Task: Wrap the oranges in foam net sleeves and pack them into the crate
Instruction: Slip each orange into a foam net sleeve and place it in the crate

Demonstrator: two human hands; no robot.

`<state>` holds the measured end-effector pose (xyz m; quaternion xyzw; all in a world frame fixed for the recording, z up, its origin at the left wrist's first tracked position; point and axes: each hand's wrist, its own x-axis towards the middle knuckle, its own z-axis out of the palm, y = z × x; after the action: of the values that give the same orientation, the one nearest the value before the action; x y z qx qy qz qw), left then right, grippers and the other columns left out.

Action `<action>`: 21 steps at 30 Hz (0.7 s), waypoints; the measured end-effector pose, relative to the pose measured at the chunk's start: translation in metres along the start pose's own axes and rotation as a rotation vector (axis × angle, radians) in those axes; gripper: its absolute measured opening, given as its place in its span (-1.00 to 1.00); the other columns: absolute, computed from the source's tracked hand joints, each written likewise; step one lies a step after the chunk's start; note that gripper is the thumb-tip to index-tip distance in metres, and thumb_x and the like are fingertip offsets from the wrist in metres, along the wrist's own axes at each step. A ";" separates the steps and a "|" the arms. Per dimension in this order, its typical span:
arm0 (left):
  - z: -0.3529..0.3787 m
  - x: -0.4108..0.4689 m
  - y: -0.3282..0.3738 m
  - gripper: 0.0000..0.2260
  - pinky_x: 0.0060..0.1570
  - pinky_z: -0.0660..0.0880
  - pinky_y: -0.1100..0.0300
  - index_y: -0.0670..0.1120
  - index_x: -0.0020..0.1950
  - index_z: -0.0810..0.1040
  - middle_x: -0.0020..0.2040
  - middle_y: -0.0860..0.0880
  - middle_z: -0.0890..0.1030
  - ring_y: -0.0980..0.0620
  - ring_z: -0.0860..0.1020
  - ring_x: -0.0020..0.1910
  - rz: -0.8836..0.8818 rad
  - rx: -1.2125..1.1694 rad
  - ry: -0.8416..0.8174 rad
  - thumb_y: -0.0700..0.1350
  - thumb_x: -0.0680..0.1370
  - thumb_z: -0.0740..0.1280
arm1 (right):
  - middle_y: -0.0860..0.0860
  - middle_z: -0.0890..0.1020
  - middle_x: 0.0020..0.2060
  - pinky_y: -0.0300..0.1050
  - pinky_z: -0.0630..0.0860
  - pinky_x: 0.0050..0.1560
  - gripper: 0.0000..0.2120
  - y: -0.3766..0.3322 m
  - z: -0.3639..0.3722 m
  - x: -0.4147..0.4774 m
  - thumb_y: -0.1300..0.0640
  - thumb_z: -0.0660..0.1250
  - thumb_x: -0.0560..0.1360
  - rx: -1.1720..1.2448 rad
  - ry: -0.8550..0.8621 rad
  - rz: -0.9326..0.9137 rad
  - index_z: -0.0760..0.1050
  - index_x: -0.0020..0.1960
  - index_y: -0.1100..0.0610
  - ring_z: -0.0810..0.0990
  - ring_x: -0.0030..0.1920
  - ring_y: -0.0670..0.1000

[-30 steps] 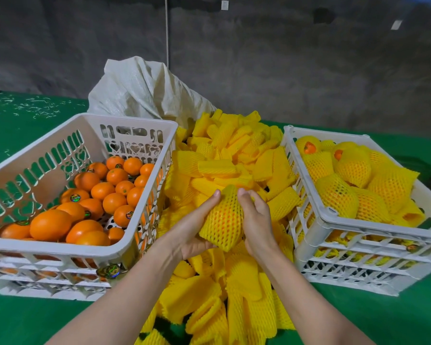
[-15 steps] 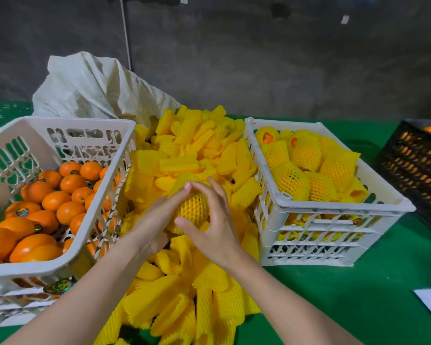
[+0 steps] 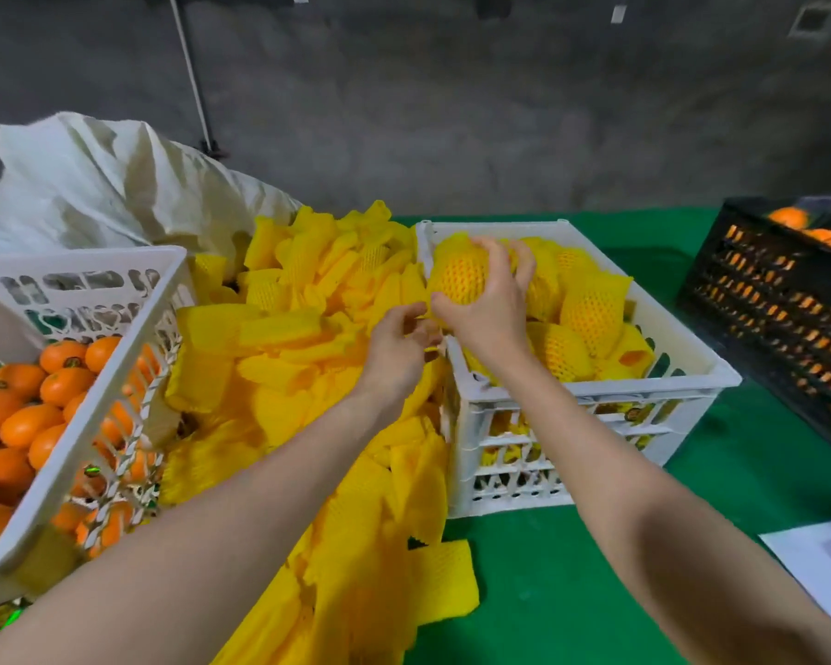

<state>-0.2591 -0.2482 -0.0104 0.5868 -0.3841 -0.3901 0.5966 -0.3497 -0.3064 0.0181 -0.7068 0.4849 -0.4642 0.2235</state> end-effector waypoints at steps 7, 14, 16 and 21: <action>0.019 0.024 -0.009 -0.53 0.15 0.35 0.19 -0.20 0.40 0.38 0.29 -0.20 0.51 -0.15 0.47 0.25 0.441 0.821 -0.175 -0.31 0.48 0.29 | 0.14 0.08 0.37 -0.11 0.38 -0.05 -0.46 0.032 0.010 0.102 0.14 0.48 0.28 -0.284 -0.026 0.022 0.32 0.19 0.03 0.50 0.04 0.23; 0.015 0.025 -0.007 -0.49 0.30 0.31 0.14 -0.17 0.44 0.34 0.39 -0.18 0.40 -0.14 0.38 0.35 0.447 0.957 -0.242 -0.34 0.49 0.27 | 0.23 0.05 0.46 0.21 0.17 0.36 -0.43 0.061 0.031 0.140 -0.12 0.30 0.49 -0.732 -0.228 0.150 0.23 0.41 0.03 0.17 0.38 0.39; 0.015 0.026 -0.006 -0.51 0.31 0.29 0.15 -0.17 0.43 0.35 0.39 -0.18 0.41 -0.13 0.38 0.36 0.441 0.957 -0.244 -0.34 0.49 0.26 | 0.23 -0.02 0.50 0.35 -0.03 0.38 -0.39 0.062 0.033 0.138 -0.20 0.22 0.50 -0.823 -0.212 0.139 0.18 0.45 0.02 -0.05 0.46 0.38; 0.015 0.021 -0.007 -0.58 0.27 0.27 0.19 -0.18 0.43 0.35 0.39 -0.17 0.41 -0.12 0.39 0.34 0.440 0.923 -0.215 -0.26 0.56 0.24 | 0.19 0.26 0.42 0.26 -0.12 0.44 -0.56 0.052 0.036 0.118 -0.05 0.22 0.53 -0.713 -0.061 -0.054 0.37 0.34 0.12 0.10 0.47 0.21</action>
<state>-0.2644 -0.2738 -0.0175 0.6509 -0.6893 -0.1036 0.3008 -0.3315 -0.4385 0.0136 -0.7664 0.5905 -0.2503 -0.0354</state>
